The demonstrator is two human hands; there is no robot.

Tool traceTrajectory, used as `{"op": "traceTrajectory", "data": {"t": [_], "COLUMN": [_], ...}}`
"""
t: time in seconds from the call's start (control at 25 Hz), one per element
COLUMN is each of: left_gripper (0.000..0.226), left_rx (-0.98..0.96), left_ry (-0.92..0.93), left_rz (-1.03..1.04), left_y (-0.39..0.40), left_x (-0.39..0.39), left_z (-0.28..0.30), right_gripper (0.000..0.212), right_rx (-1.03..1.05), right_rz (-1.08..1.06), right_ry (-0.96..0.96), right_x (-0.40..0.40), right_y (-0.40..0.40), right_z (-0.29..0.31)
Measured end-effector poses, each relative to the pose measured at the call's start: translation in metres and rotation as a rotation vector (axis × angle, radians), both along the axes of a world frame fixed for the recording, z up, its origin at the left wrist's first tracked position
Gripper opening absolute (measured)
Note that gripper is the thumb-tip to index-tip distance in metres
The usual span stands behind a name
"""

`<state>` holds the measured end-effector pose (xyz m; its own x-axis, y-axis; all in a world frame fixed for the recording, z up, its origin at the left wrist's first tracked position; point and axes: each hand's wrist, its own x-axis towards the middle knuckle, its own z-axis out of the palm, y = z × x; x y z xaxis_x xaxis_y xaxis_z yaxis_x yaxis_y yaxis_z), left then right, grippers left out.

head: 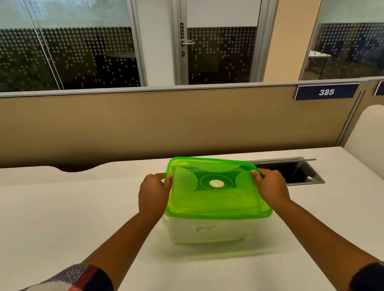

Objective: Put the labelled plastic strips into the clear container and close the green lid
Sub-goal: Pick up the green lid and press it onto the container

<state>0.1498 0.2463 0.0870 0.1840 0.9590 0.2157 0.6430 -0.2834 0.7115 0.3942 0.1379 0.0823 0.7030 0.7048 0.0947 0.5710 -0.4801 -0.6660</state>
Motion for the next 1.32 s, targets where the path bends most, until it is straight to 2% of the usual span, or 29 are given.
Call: {"op": "traceTrajectory", "data": {"t": [0.4, 0.52, 0.64, 0.88, 1.0, 1.32], "left_gripper": [0.037, 0.049, 0.057, 0.045, 0.045, 0.044], "left_rx": [-0.119, -0.189, -0.18, -0.165, -0.149, -0.104], "left_ry": [0.053, 0.118, 0.145, 0.223, 0.316, 0.353], "left_rz": [-0.001, 0.017, 0.02, 0.058, 0.096, 0.105], "left_y": [0.025, 0.023, 0.021, 0.017, 0.011, 0.009], "left_x": [-0.007, -0.011, -0.01, 0.0, 0.007, 0.007], "left_z": [-0.009, -0.012, -0.012, -0.017, -0.019, -0.021], "right_gripper": [0.042, 0.042, 0.043, 0.041, 0.041, 0.049], "right_rx": [-0.23, -0.241, -0.257, -0.225, -0.196, -0.184], "right_rz": [-0.01, -0.035, -0.043, -0.059, -0.074, -0.13], "right_ry": [-0.039, -0.092, -0.119, -0.134, -0.122, -0.2], "right_x": [-0.006, -0.011, -0.012, -0.015, -0.014, -0.017], "right_y": [0.024, 0.025, 0.026, 0.023, 0.02, 0.019], "right_z": [-0.001, -0.001, -0.001, -0.006, -0.009, -0.016]}}
